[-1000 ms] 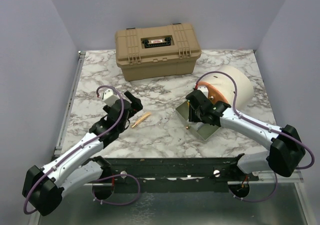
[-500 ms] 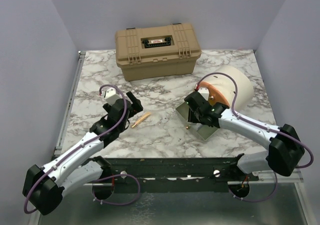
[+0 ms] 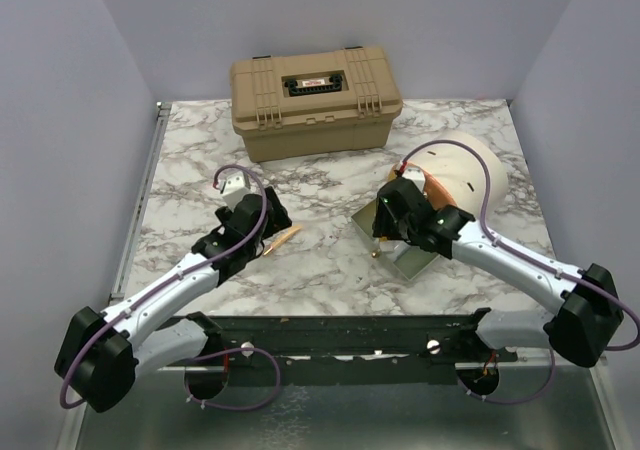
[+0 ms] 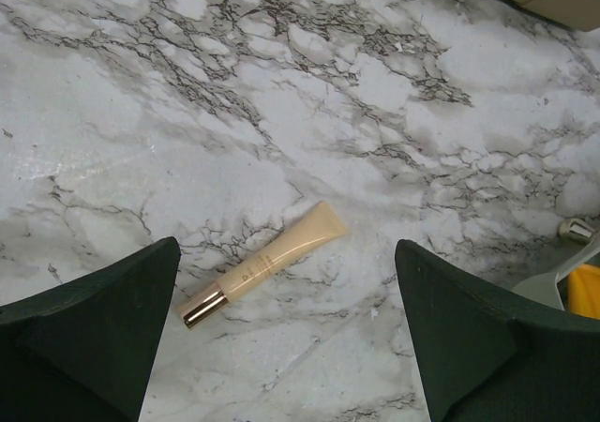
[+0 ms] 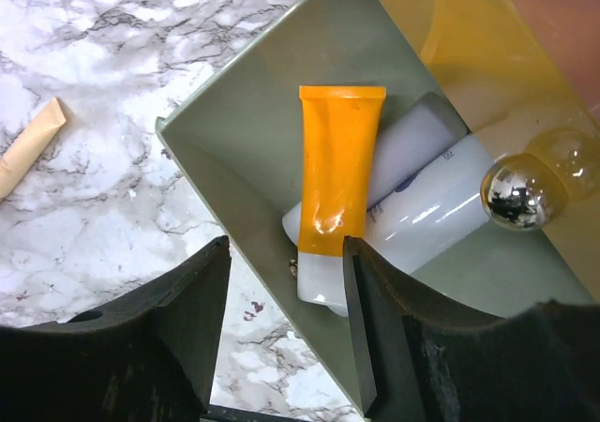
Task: Organize the makeup
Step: Place the makeup in the drawer.
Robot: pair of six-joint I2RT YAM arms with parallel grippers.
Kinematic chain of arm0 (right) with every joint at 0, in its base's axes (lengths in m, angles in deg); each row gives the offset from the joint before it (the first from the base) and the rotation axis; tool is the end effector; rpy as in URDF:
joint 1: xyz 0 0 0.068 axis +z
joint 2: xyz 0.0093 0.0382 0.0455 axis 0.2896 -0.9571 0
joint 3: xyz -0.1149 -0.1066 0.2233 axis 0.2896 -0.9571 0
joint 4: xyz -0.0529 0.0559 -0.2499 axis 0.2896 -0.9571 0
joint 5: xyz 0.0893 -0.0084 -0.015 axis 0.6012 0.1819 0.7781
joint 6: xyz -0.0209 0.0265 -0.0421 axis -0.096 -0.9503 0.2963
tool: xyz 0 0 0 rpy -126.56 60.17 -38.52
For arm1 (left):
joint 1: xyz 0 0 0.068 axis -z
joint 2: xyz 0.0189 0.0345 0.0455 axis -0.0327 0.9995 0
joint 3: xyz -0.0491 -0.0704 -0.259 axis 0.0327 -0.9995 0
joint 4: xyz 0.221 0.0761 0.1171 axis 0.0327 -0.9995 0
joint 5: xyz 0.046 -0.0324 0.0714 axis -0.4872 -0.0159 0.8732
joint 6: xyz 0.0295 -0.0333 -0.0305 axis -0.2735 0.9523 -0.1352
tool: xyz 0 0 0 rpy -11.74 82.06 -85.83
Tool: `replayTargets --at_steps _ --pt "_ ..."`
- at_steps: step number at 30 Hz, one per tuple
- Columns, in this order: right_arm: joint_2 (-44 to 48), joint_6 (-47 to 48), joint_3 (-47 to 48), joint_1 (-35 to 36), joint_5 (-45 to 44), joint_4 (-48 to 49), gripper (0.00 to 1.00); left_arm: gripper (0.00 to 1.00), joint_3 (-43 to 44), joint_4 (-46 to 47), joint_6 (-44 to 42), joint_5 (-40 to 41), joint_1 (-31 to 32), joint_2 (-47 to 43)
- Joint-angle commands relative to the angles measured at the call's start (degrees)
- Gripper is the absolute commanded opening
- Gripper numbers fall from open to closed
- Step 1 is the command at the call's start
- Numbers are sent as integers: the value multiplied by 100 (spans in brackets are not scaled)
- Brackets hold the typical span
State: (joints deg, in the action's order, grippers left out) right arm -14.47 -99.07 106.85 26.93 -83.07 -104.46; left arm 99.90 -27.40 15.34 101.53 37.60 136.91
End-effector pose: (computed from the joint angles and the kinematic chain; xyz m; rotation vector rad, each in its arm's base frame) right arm 0.1952 0.1691 0.2575 0.0568 2.3918 0.2227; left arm 0.1848 -0.1124 0.2358 -0.4408 2.0768 -0.3135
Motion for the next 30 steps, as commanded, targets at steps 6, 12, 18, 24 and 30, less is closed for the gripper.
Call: replayTargets --at_steps 6,12,18,24,30 --pt "-367 272 84 -68 -276 -178 46 99 137 -23 9 -412 -61 318" --pt "-801 906 255 -64 -113 241 43 99 154 -20 -31 -431 -74 271" --pt "-1190 1305 625 -66 -201 522 32 99 66 -16 105 -338 -91 89" --pt "-1819 1512 950 -65 -119 577 20 99 90 -25 80 -363 -100 40" --pt "-2120 1632 846 -73 181 768 18 99 24 -25 88 -311 -101 -64"
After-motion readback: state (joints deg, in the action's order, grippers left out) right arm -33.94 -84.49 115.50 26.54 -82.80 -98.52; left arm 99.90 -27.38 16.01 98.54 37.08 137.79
